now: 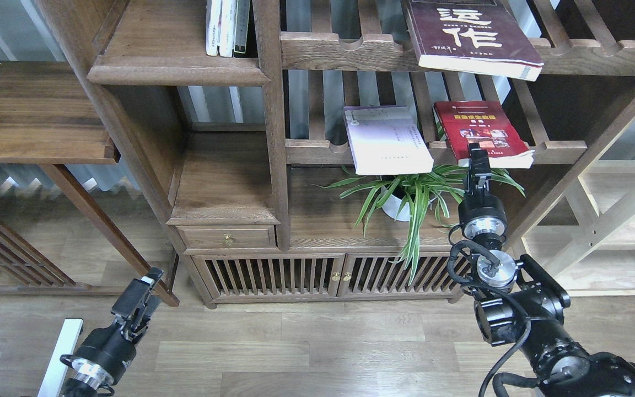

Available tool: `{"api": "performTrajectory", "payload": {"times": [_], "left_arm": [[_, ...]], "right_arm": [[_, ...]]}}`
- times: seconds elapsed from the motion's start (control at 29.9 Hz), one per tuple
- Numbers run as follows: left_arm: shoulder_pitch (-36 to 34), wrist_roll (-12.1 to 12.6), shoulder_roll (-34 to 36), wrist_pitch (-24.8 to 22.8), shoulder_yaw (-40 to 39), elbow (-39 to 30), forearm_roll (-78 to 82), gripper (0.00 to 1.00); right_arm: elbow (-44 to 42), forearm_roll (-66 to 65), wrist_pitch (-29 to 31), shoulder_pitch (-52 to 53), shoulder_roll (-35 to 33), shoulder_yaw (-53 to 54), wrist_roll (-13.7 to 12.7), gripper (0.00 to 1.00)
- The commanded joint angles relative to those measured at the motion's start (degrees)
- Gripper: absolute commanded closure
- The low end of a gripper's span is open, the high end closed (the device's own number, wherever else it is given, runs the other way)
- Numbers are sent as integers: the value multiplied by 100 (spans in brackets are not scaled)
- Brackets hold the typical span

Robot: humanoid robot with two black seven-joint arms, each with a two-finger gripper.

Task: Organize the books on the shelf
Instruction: 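Reach the right gripper up to the red book's top edge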

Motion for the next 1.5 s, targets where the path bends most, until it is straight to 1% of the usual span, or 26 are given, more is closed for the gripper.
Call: {"api": "performTrajectory", "payload": {"times": [0.0, 0.67, 0.9, 1.14, 1.37, 1.47], "left_arm": [[20, 0, 34, 0, -11, -2, -8, 1], [99, 0, 157, 0, -11, -2, 0, 1], [143, 0, 192, 0, -28, -2, -8, 1], [152, 0, 192, 0, -55, -2, -8, 1], [170, 0, 192, 0, -55, -2, 0, 1], [178, 0, 192, 0, -55, 7, -8, 1]], "right_arm": [[-58, 0, -136, 108, 0, 160, 0, 0], [-155, 0, -743, 442, 0, 284, 0, 0], [-207, 0, -796, 495, 0, 354, 0, 1], [-216, 0, -972, 522, 0, 363, 0, 2], [-216, 0, -981, 565, 0, 372, 9, 10], [-225, 0, -981, 583, 0, 372, 9, 12]]}}
